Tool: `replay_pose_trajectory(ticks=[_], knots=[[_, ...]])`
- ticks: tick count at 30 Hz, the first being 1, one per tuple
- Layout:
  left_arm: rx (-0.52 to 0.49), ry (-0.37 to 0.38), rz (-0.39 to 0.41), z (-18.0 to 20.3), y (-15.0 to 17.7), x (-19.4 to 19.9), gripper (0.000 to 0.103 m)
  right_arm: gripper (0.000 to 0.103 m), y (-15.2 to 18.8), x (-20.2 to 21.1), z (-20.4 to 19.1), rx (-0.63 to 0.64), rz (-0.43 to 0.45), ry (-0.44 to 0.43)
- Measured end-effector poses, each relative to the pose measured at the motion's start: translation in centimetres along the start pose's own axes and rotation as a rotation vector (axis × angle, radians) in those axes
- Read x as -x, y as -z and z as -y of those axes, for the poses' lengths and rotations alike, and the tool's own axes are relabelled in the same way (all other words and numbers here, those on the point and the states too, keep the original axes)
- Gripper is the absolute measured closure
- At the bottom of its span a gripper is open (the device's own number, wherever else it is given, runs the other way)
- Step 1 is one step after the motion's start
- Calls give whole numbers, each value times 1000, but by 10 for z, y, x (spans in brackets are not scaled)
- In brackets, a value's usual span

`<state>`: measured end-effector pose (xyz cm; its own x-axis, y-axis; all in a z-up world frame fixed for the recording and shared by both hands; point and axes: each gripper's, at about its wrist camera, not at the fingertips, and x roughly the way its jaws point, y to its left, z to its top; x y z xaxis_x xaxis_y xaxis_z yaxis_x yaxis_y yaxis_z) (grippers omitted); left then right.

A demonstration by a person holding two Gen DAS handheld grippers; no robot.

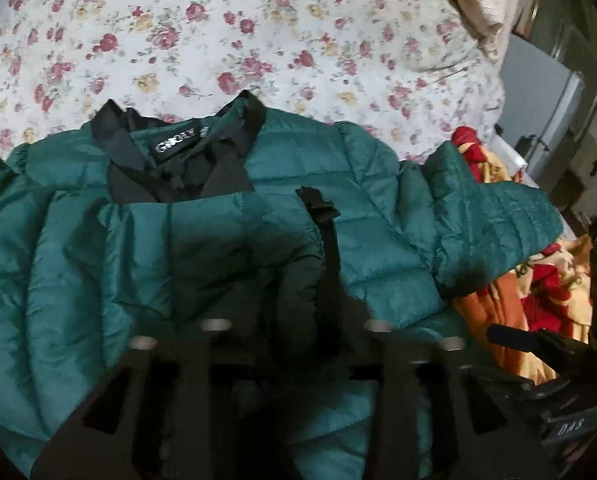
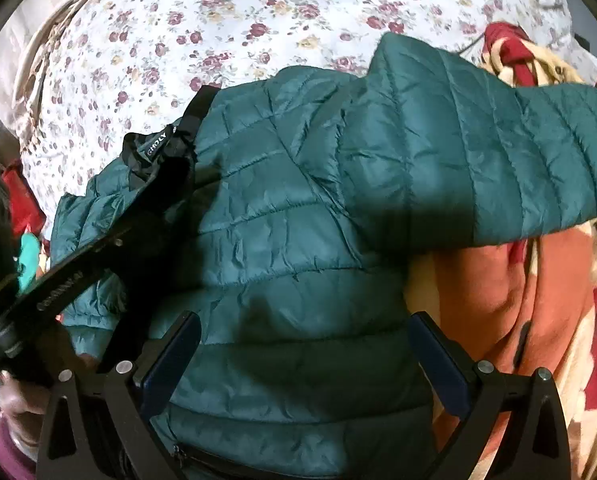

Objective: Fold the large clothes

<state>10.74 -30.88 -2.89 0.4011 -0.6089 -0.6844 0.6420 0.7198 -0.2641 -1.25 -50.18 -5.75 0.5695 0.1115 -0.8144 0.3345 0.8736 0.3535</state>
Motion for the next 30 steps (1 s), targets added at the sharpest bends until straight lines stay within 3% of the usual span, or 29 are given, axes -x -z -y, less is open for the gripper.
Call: replay_pose_trajectory(ticks=[1,4,7,13,18,20,22,25,30], knots=[[9,31,14,-2,0,4,40,1,0,1,1,0,2,1],[37,92,37,-9,-4,26,31,1,-1,7,0,5,11,-8],[40,99,66,-18,-8,60,30,1,-4,13,-12,27,21,-39],[-39,-111,118,-53,-3,120,30,1,-14,-2,-60,113,5,-86],[-15,-306,104,-99,8,129,30,1,-29,-35,-95,150,0,-91],[20,-356,96,-119,13,127,30,13,-35,-59,-102,134,-42,-105],[62,-396,88,-137,17,121,30,61,-37,-75,-109,153,-74,-80],[109,-428,61,-158,22,107,30,77,-43,-71,-118,222,-18,-49],[139,-441,-1,-174,22,69,30,79,-63,-48,-114,287,131,98]])
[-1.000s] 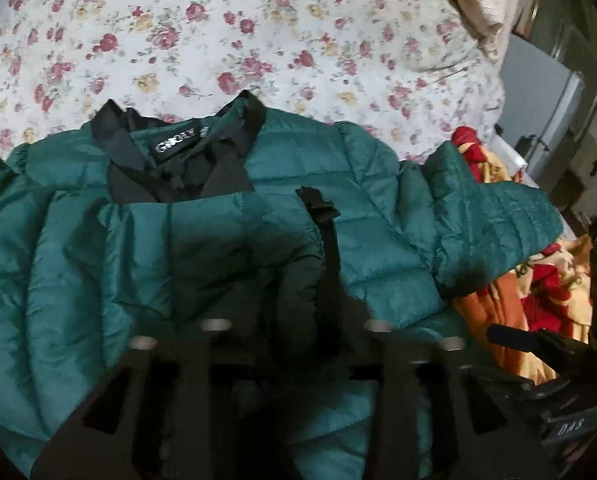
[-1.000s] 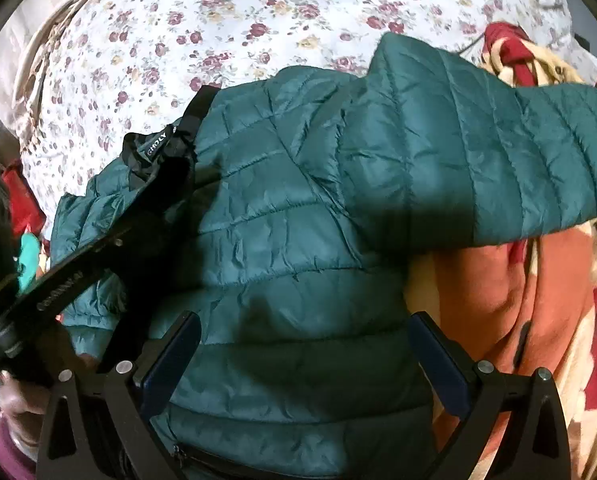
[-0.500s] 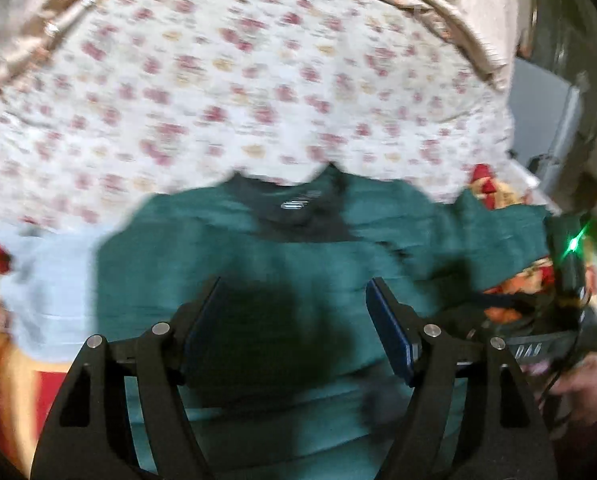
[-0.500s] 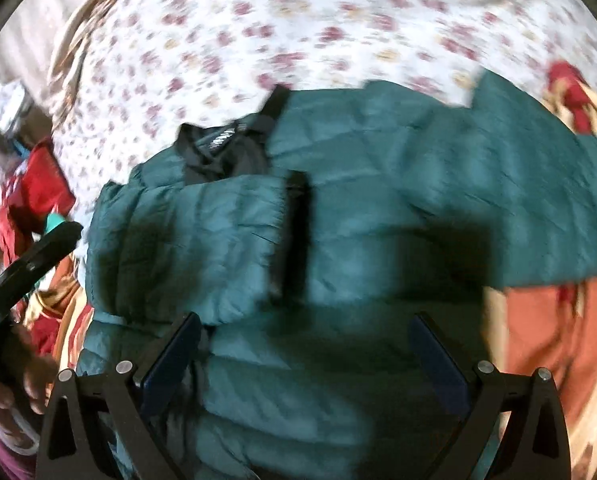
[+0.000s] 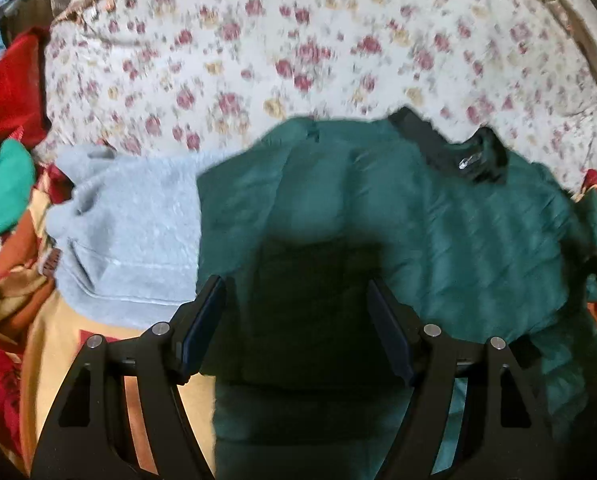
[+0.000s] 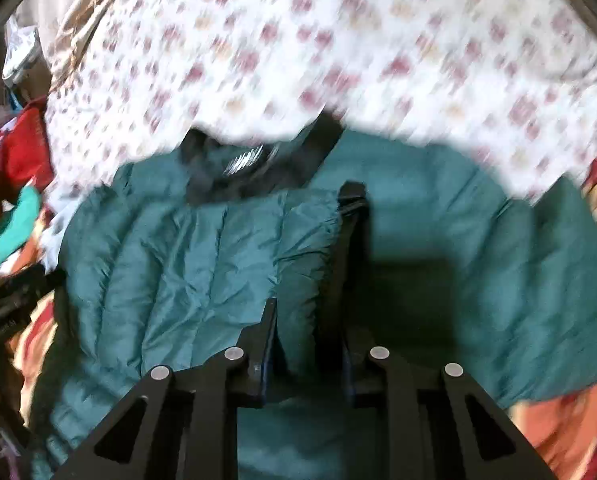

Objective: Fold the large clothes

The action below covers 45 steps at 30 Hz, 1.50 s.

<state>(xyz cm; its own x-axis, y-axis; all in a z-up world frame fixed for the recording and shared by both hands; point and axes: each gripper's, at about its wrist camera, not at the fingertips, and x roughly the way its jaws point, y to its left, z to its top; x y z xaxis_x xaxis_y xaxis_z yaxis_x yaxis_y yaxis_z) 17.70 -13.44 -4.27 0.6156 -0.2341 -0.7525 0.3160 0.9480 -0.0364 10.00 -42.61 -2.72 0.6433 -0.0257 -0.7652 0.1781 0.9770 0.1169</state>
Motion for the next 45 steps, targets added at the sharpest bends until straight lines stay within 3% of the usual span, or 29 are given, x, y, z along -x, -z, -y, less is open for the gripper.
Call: replay_pose_trajectory(ticks=[4,8,10,14,16,20,24,27,32,38,41,45], knots=[[14,-4,-21,9,4,-22,29,79,-1,-34,12,3,-45,75],[6,-29,-15,15,4,-27,25,78,4,-50,20,-21,-78,55],[8,-27,-19,15,4,-29,24,59,3,-40,24,-46,-69,58],[18,-16,-23,12,3,-30,24,50,5,2,18,-58,25,10],[15,-19,-23,13,4,-30,23,33,6,10,2,-10,39,-39],[10,-24,-25,15,4,-32,21,33,6,-8,-36,102,-14,-110],[12,-24,-27,15,5,-36,19,33,4,-51,-48,146,-54,-46],[14,-26,-30,16,4,-39,17,30,0,-76,-37,87,-64,-50],[12,-35,-33,18,4,-41,16,28,-6,-76,-38,82,-58,-40],[11,-36,-33,18,4,-41,14,28,4,-29,-34,101,-13,-73],[9,-38,-32,18,3,-41,14,28,17,-34,-29,124,-44,-15],[6,-38,-27,18,3,-37,14,27,24,-57,-18,96,-110,-26]])
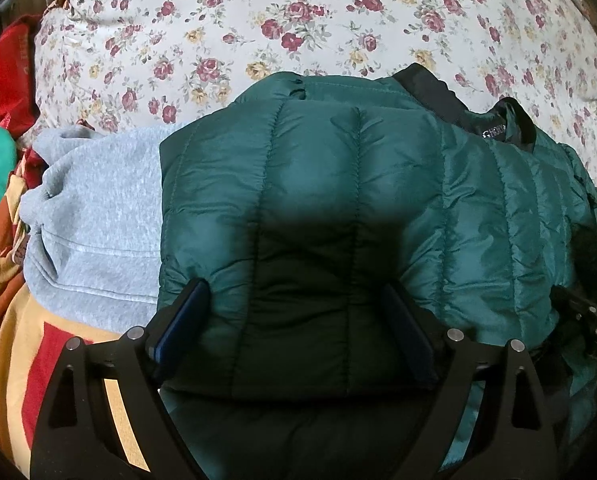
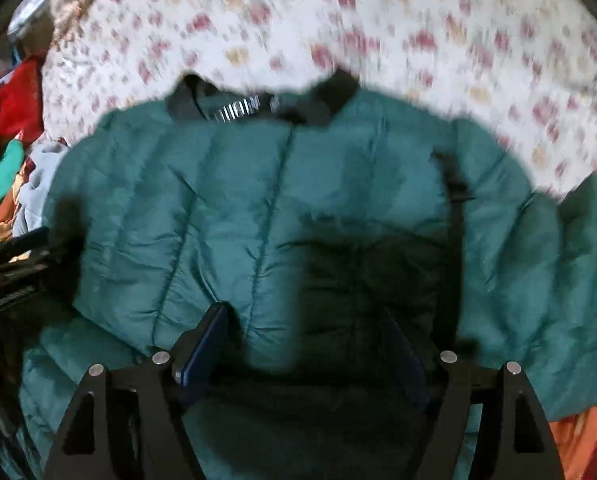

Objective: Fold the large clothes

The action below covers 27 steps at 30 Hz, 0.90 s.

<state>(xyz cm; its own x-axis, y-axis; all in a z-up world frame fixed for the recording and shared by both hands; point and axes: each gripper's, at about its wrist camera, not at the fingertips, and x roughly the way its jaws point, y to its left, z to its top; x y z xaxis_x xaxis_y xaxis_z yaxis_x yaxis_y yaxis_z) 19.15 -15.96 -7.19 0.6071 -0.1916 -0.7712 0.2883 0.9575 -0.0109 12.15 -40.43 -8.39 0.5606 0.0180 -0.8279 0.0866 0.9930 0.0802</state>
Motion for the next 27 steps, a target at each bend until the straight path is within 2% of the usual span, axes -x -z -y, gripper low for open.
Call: replay_pose_trajectory(ticks=[3,6,13,16,23,27], knots=[[5,-21,11,-1,0,12,14,27,-2,12,-4,15,5,18],[19,-30,39,1,2,31,14,27,2,34,-3,14,48,9],[0,24,106,32,11,82,14,26,23,89,6,-22,100,2],[-28,36,126,49,16,98,14,22,25,104,9,-27,130,21],[-47,92,133,84,24,118,14,19,39,136,29,-44,156,59],[-43,125,132,101,26,125,14,19,47,152,43,-43,175,112]])
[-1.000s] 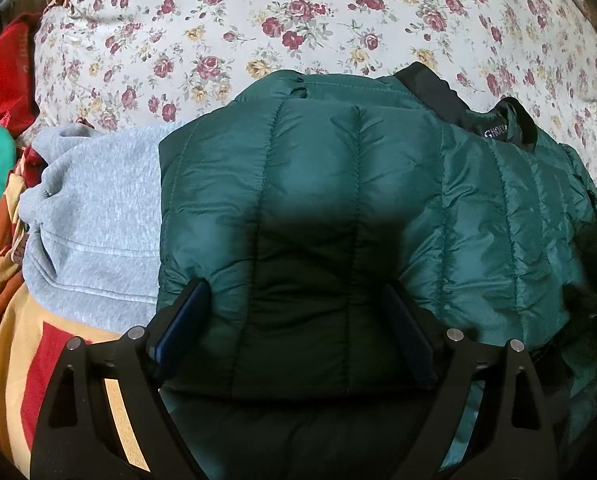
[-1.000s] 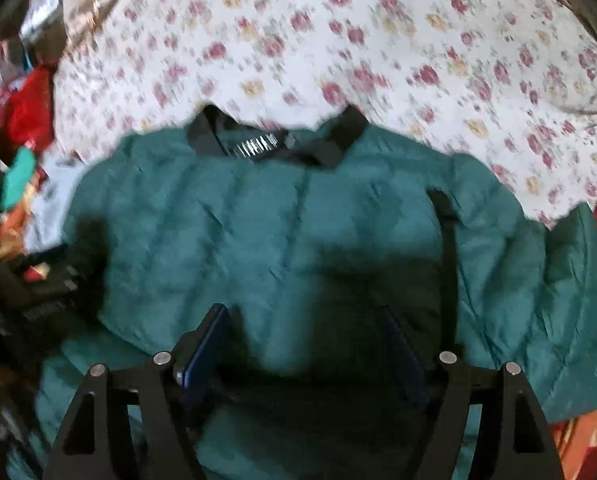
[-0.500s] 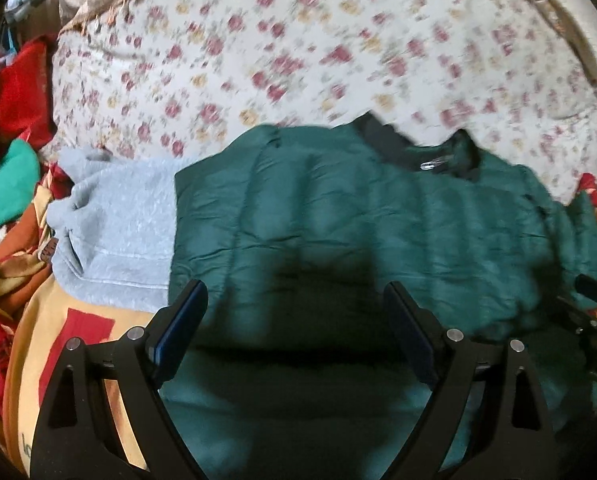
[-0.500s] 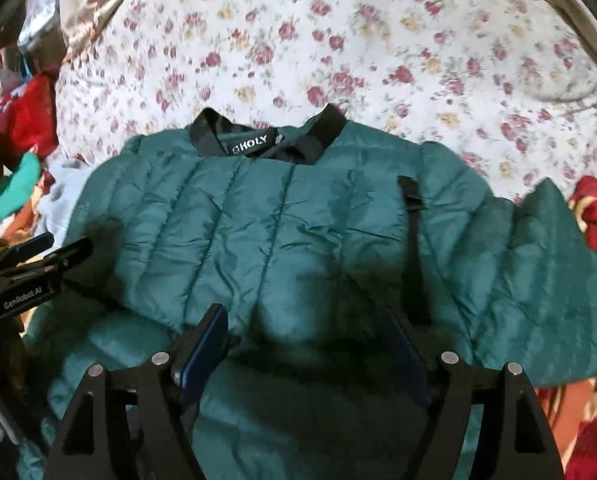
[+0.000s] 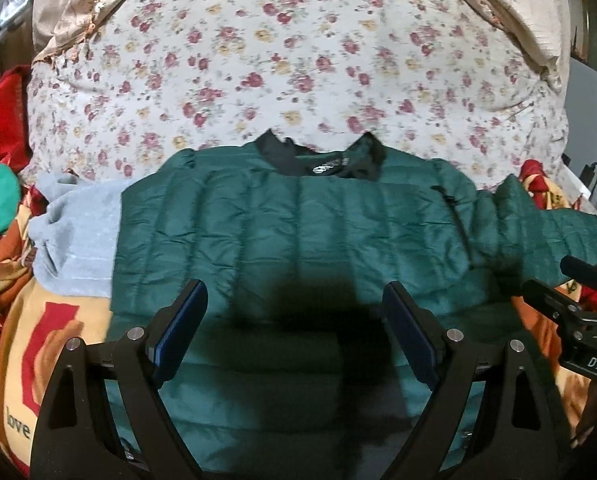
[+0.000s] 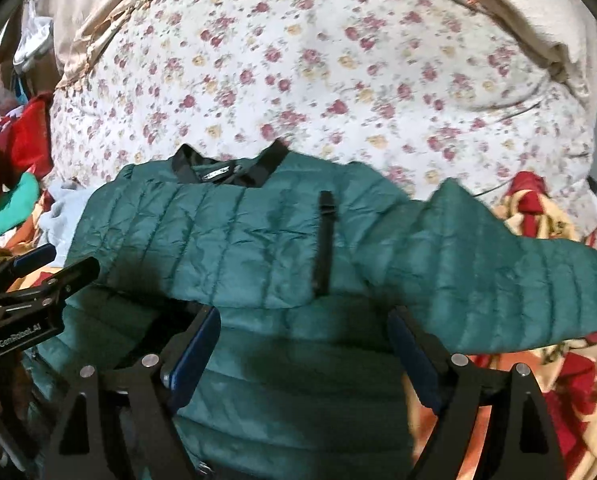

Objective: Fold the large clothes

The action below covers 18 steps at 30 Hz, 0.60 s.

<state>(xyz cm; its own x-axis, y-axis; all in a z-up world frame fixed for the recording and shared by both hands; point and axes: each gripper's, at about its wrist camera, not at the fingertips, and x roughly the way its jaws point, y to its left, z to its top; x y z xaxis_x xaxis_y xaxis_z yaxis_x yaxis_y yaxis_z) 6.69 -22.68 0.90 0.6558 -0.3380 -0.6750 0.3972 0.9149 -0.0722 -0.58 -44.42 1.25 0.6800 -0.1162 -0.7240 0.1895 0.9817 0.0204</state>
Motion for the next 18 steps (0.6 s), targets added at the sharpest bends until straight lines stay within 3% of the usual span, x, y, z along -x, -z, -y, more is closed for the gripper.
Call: replay_pose_trajectory(ticks=[18], knots=[[-61,42,-4,45,0,-2,14,19,17,6,73,-93,4,84]])
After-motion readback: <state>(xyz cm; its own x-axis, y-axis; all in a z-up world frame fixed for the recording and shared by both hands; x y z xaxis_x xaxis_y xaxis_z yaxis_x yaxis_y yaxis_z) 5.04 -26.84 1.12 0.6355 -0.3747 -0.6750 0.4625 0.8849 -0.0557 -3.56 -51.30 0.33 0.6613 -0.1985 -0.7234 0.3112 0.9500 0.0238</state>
